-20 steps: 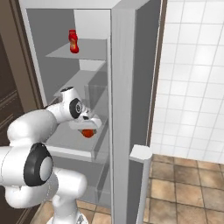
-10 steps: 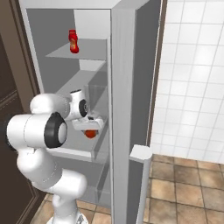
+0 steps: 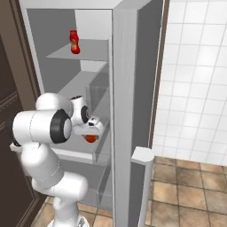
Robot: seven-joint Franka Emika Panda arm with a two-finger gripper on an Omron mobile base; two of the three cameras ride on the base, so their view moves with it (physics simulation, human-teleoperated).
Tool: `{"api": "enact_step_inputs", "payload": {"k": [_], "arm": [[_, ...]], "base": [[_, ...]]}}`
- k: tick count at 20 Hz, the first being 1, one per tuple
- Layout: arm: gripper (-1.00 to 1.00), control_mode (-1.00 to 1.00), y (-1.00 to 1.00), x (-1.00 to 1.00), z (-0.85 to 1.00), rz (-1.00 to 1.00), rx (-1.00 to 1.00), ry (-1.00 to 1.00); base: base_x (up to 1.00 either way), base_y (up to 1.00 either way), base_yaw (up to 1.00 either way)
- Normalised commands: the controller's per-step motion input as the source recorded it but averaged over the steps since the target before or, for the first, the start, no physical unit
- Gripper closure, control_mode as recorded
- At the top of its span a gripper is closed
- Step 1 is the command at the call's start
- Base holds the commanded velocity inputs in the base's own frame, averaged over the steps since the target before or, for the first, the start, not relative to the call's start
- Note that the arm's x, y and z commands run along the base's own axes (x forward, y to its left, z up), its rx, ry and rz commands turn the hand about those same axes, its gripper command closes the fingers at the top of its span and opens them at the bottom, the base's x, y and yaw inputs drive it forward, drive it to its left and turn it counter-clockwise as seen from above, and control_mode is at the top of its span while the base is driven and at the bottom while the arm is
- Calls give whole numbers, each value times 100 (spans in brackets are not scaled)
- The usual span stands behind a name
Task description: Place the lemon wedge and tomato inside the fridge drawer. Close the drawer after placing the vegetables.
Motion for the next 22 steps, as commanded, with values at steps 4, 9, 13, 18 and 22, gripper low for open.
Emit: {"api": "enact_step_inputs", "payload": {"k": [4, 9, 13, 18, 22], "arm": [[100, -100, 1, 1, -35, 0, 2, 0], [100, -100, 0, 3, -29, 0, 6, 0], [100, -100, 0, 8, -19, 0, 6, 0], [100, -100, 0, 0, -18, 0, 7, 0], [100, -100, 6, 0, -29, 0, 4, 0]], "base": [[0, 0, 0], [0, 0, 0], [0, 0, 0], [0, 0, 0], [0, 0, 0]]}}
